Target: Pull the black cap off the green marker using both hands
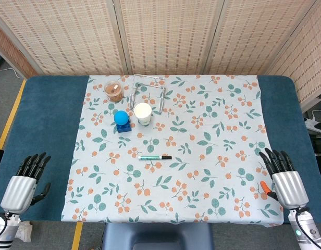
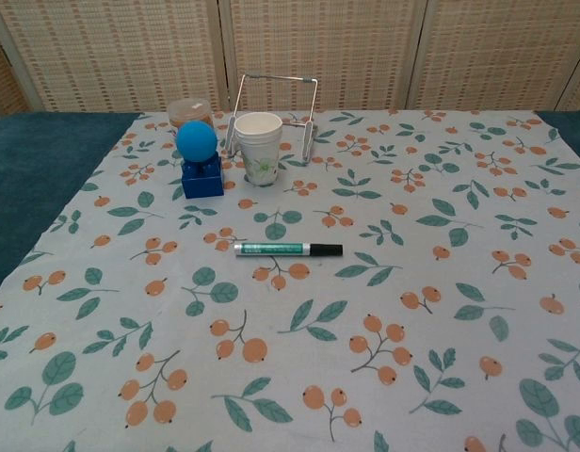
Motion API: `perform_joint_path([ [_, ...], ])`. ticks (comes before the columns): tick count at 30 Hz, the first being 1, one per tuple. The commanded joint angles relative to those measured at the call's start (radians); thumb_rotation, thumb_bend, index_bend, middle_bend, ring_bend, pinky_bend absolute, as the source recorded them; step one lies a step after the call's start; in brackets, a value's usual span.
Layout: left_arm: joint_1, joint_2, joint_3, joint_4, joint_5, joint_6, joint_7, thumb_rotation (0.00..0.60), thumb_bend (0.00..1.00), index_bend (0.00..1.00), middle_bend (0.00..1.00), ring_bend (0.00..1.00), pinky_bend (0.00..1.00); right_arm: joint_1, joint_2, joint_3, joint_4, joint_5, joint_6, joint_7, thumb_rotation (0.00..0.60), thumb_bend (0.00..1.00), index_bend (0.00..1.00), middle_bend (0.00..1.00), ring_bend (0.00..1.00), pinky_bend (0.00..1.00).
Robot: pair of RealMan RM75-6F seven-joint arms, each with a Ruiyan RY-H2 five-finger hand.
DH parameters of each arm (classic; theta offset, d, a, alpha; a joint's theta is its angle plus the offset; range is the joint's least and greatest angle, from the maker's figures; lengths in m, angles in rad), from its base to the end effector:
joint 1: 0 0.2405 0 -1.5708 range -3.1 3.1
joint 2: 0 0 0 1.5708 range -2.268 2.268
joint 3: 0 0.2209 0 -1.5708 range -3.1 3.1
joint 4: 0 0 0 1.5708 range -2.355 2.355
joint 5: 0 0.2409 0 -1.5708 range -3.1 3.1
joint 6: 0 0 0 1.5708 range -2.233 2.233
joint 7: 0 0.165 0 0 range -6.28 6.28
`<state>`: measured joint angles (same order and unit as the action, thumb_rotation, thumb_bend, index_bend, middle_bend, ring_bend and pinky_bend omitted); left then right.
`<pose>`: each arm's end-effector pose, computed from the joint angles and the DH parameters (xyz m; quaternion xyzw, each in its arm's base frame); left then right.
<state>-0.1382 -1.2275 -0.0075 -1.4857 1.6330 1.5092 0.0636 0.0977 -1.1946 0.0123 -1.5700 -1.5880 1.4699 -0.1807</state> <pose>-0.2768 0.2063 0.0834 -0.6591 -0.3209 -0.3979 0.5517 -0.2791 -0.1955 0.0831 0.6594 -0.3310 0.3506 0.5769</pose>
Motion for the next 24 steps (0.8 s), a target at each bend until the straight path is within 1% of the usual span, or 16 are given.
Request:
perform_joint_path([
  [1,-0.004,-0.003,0.001,-0.006,-0.002,-0.008,0.015,0.6,0.41,0.0,0.0,0.0,0.08,-0.002,0.0,0.0,-0.002,-0.001,0.004,-0.007,0.6,0.19,0.0,0.0,0.0,0.0],
  [4,-0.015,-0.006,0.007,-0.013,0.007,-0.026,0.024,0.6,0.41,0.0,0.0,0.0,0.09,-0.001,-0.003,0.003,0.004,0.007,0.0,-0.014,0.6,0.19,0.0,0.0,0.0,0.0],
  [6,-0.025,-0.02,0.015,-0.014,0.024,-0.037,0.026,0.6,0.41,0.0,0.0,0.0,0.12,0.0,-0.008,0.007,0.007,0.017,-0.007,-0.015,0.6,0.19,0.0,0.0,0.0,0.0],
  [7,-0.031,-0.04,0.017,-0.01,0.033,-0.043,0.034,0.6,0.41,0.0,0.0,0.0,0.18,0.002,-0.012,0.009,0.014,0.023,-0.011,-0.021,0.6,0.19,0.0,0.0,0.0,0.0],
  [8,-0.035,-0.063,0.014,-0.005,0.033,-0.047,0.053,0.6,0.42,0.0,0.03,0.06,0.3,0.002,-0.017,0.012,0.02,0.032,-0.014,-0.027,0.6,0.19,0.0,0.0,0.0,0.0],
  [9,-0.043,-0.105,0.004,0.005,0.027,-0.054,0.096,0.6,0.43,0.03,0.08,0.16,0.44,0.001,-0.027,0.019,0.025,0.054,-0.019,-0.045,0.6,0.19,0.0,0.0,0.0,0.0],
  [11,-0.062,-0.174,-0.007,0.034,0.021,-0.082,0.176,0.6,0.44,0.09,0.21,0.4,0.7,0.0,-0.042,0.035,0.03,0.097,-0.028,-0.092,0.6,0.19,0.0,0.0,0.0,0.0],
  [12,-0.075,-0.204,-0.009,0.049,0.023,-0.1,0.214,0.6,0.44,0.12,0.24,0.47,0.77,0.001,-0.048,0.042,0.03,0.113,-0.032,-0.109,0.6,0.19,0.0,0.0,0.0,0.0],
  [13,-0.091,-0.243,-0.011,0.064,0.025,-0.123,0.25,0.6,0.44,0.13,0.26,0.53,0.81,0.004,-0.056,0.051,0.03,0.128,-0.035,-0.12,0.6,0.19,0.0,0.0,0.0,0.0],
  [14,-0.103,-0.271,-0.014,0.072,0.024,-0.14,0.269,0.6,0.44,0.15,0.28,0.58,0.84,0.005,-0.061,0.056,0.03,0.136,-0.036,-0.125,0.6,0.19,0.0,0.0,0.0,0.0],
  [17,-0.145,-0.355,-0.033,0.098,0.02,-0.184,0.336,0.6,0.44,0.16,0.3,0.67,0.91,0.012,-0.081,0.066,0.045,0.147,-0.037,-0.15,0.6,0.19,0.0,0.0,0.0,0.0],
  [21,-0.198,-0.451,-0.065,0.129,0.016,-0.22,0.411,0.6,0.44,0.17,0.31,0.71,0.94,0.02,-0.11,0.072,0.069,0.153,-0.036,-0.176,0.6,0.19,0.0,0.0,0.0,0.0],
  [24,-0.24,-0.522,-0.089,0.163,0.004,-0.252,0.461,0.6,0.44,0.12,0.28,0.72,0.95,0.016,-0.134,0.081,0.078,0.14,0.002,-0.193,0.6,0.19,0.0,0.0,0.0,0.0],
])
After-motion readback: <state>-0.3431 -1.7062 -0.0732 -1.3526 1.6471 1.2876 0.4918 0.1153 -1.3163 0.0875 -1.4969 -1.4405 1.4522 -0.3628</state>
